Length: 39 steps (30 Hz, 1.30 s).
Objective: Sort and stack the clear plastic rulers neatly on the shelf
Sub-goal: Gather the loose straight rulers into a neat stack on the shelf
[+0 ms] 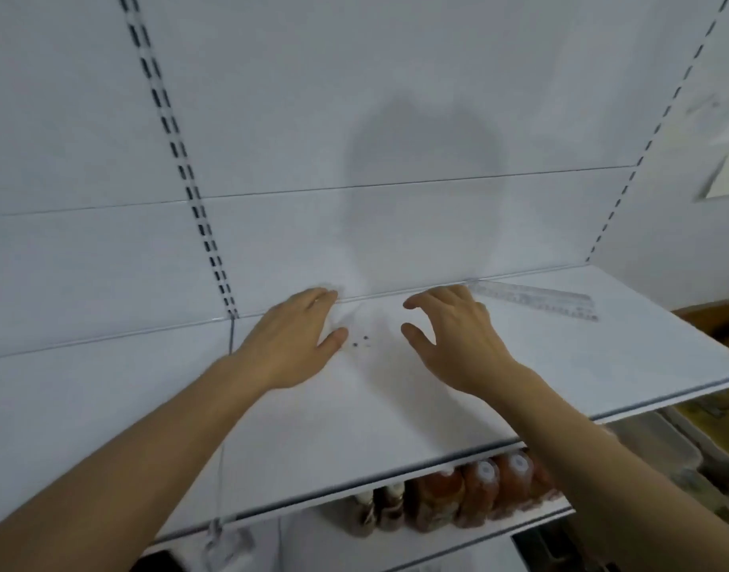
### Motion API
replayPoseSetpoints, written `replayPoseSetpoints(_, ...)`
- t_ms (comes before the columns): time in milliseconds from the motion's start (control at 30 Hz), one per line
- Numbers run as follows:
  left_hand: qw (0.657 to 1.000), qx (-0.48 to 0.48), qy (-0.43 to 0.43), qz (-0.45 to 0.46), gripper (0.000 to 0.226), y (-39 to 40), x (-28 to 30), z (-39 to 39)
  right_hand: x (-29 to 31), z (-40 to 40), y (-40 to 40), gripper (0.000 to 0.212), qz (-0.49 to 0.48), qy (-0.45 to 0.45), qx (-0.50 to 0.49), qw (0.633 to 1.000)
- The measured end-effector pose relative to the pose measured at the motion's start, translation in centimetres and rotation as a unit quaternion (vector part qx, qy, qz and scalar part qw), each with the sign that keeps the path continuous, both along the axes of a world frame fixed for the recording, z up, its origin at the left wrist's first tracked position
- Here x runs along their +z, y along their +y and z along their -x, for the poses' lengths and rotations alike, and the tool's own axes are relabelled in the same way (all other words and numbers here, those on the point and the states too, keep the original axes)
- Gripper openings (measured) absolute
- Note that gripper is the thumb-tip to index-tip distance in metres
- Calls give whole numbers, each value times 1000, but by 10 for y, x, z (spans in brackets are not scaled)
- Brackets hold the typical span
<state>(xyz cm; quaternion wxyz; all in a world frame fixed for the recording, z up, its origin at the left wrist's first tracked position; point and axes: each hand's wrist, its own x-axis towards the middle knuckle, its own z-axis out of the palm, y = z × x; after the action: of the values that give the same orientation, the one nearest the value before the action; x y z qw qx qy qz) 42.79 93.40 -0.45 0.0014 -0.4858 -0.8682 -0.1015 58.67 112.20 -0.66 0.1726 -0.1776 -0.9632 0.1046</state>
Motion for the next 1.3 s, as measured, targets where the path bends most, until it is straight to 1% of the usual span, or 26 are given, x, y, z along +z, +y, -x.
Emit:
replayPoseSetpoints(133,993,119,-3,-11,73,-149,-2,34,2,61,-114,43,15,-6,101,995)
replayPoseSetpoints(300,967,252,-30,6,74,-351,-8,58,7,113,-266,57,16,-52,242,969)
replayPoseSetpoints(467,943,333,-16,4,72,-531,-11,65,3,149,-411,64,4,-56,312,949)
replayPoseSetpoints(533,938,346,-10,-8,71,-572,-11,62,2,161,-451,66,-6,-58,323,944)
replayPoseSetpoints(667,921,389,-13,-9,72,-678,-12,53,2,196,-557,70,-9,-85,381,921)
replayPoseSetpoints(767,909,416,15,-18,71,-736,-11,59,6,227,-620,71,-22,-89,415,905)
replayPoseSetpoints(900,892,449,29,-40,66,-786,-14,72,4,269,-685,71,-33,-95,454,885)
replayPoseSetpoints(1033,893,450,17,-20,72,-831,-21,104,6,314,-740,69,-46,-100,488,866)
replayPoseSetpoints(1167,890,456,-4,6,76,-879,-23,152,11,365,-784,65,-47,-83,507,857)
replayPoseSetpoints(1300,887,462,-3,-18,83,-923,-22,193,12,408,-820,60,-40,-65,515,854)
